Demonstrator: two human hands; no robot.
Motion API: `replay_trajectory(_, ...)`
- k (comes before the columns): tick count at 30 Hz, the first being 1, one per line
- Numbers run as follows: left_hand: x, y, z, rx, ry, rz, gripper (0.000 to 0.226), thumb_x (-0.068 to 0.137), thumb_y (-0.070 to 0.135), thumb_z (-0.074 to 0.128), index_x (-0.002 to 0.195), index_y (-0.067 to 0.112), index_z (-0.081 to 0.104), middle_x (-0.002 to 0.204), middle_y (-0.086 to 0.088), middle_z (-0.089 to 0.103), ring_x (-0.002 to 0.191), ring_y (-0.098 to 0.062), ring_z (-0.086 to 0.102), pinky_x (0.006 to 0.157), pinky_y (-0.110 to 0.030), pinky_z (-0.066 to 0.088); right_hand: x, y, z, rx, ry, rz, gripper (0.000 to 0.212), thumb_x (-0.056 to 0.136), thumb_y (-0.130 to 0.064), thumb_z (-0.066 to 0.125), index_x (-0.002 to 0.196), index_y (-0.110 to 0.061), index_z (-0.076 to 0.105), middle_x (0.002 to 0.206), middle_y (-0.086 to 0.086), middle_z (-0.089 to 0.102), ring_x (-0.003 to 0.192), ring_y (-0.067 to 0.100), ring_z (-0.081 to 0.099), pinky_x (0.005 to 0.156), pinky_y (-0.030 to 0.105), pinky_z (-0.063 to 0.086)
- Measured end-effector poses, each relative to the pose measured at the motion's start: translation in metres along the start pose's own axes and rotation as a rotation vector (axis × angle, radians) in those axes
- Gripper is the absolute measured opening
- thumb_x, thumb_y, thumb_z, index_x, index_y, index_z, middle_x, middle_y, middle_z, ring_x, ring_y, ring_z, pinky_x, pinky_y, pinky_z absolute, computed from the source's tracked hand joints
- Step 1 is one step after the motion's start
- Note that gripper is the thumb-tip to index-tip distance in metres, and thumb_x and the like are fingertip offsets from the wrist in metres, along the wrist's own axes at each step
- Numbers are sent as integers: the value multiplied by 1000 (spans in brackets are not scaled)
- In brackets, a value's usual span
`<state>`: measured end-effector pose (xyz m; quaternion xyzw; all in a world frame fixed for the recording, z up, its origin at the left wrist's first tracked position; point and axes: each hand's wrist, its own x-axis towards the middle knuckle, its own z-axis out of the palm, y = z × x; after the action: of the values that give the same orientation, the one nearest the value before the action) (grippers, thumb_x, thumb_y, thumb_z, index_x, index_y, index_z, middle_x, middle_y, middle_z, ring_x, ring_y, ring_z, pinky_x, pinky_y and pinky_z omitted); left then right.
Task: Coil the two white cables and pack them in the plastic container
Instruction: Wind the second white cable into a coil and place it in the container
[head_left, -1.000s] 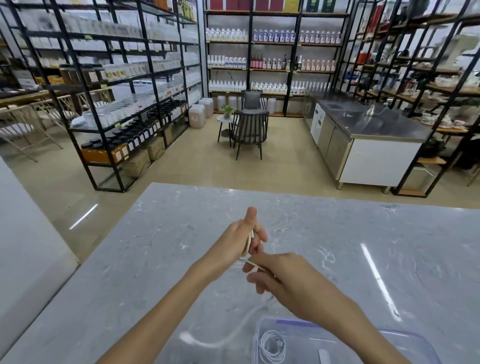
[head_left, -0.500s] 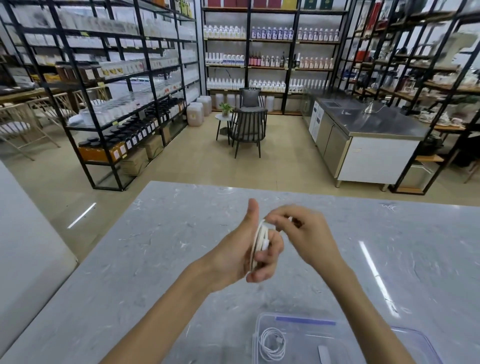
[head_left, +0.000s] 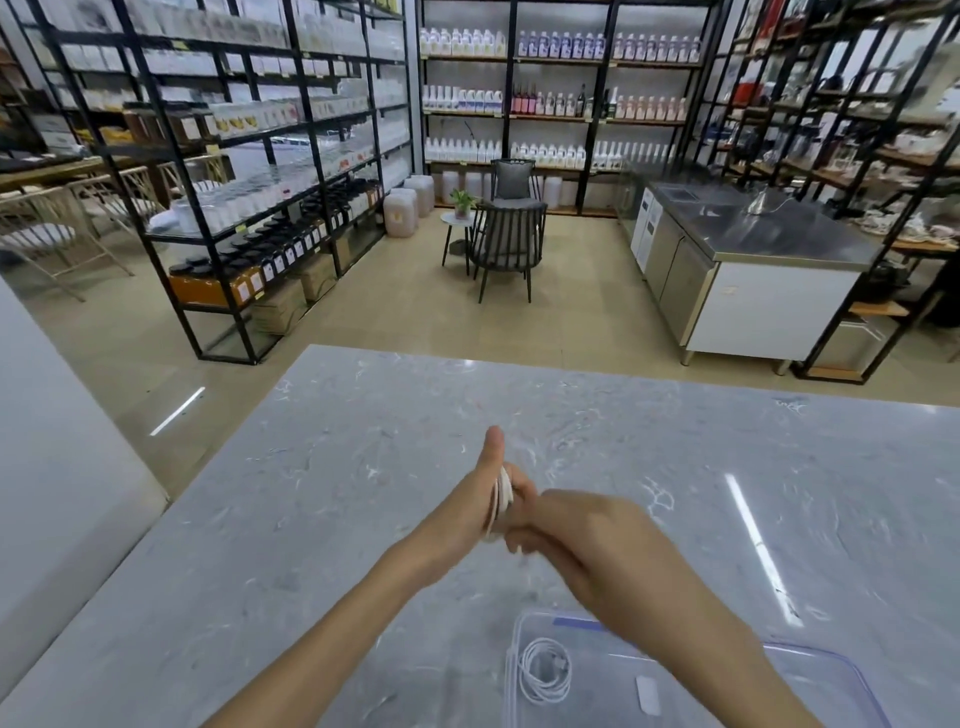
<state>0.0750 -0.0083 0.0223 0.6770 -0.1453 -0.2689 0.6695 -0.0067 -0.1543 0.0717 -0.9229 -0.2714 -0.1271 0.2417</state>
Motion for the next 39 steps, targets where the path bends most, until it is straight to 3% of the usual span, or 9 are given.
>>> replay_trajectory(3, -13, 6, 10, -140, -285, 6, 87, 84, 77, 3, 69, 12, 59, 56, -4, 44, 51, -16, 57, 50, -24, 46, 15, 22, -16, 41, 227, -2, 12, 90, -21, 62, 91, -28, 72, 74, -11, 72, 70, 6, 65, 62, 21, 49)
replay_trajectory(5, -18, 14, 10, -236, -396, 9, 88, 83, 80, 5, 72, 10, 57, 55, 1, 40, 47, -15, 55, 46, -21, 42, 25, 37, -13, 423, 288, 152, 19, 84, -11, 71, 77, -28, 75, 75, -11, 74, 66, 4, 64, 60, 15, 45)
replay_trajectory(9, -22, 25, 3, -337, -454, -33, 80, 87, 79, 17, 71, 9, 52, 54, 1, 29, 41, -12, 44, 39, -18, 32, 29, 43, 20, 891, 240, 307, 18, 87, -15, 67, 78, -25, 79, 78, -6, 78, 70, 7, 69, 62, 16, 52)
replay_trajectory(12, -24, 18, -4, -303, -456, -4, 52, 93, 60, 47, 71, 13, 52, 57, 3, 28, 42, -9, 44, 39, -17, 31, 22, 42, 37, 1117, 100, 391, 24, 88, -36, 63, 96, -19, 78, 79, -1, 77, 79, 11, 72, 73, 17, 53)
replay_trajectory(15, -25, 12, -11, -338, -496, -1, 36, 97, 39, 52, 74, 12, 55, 58, 4, 30, 44, -8, 48, 40, -16, 35, 16, 48, 42, 1277, -66, 405, 29, 91, -32, 63, 110, -12, 74, 92, 7, 77, 94, 22, 73, 84, 27, 55)
replay_trajectory(21, -23, 9, -12, -317, -469, -33, 36, 100, 31, 49, 70, 12, 58, 51, 7, 41, 48, -11, 57, 43, -18, 44, 6, 46, 38, 1232, -73, 358, 20, 98, -17, 56, 108, -11, 73, 100, 14, 76, 103, 31, 71, 92, 35, 54)
replay_trajectory(29, -18, 15, -9, 42, -463, -13, 51, 96, 36, 60, 67, -6, 59, 53, 1, 62, 87, -38, 73, 85, -39, 58, -7, 39, 37, 990, 205, 395, 22, 92, 0, 60, 101, -12, 77, 86, 8, 78, 79, 24, 69, 72, 31, 55)
replay_trajectory(32, -17, 15, -9, 33, -427, -28, 48, 92, 35, 66, 67, -6, 60, 54, -1, 64, 88, -38, 73, 84, -38, 58, -8, 37, 39, 993, 267, 402, 19, 91, 2, 61, 101, -6, 76, 87, 13, 78, 86, 33, 72, 79, 36, 58)
replay_trajectory(39, -16, 18, -12, 27, -366, -38, 41, 84, 41, 72, 60, 9, 64, 53, -2, 61, 84, -33, 75, 81, -37, 58, -7, 29, 49, 977, 376, 481, 21, 89, 3, 62, 99, -9, 76, 91, 8, 78, 85, 24, 74, 79, 33, 59)
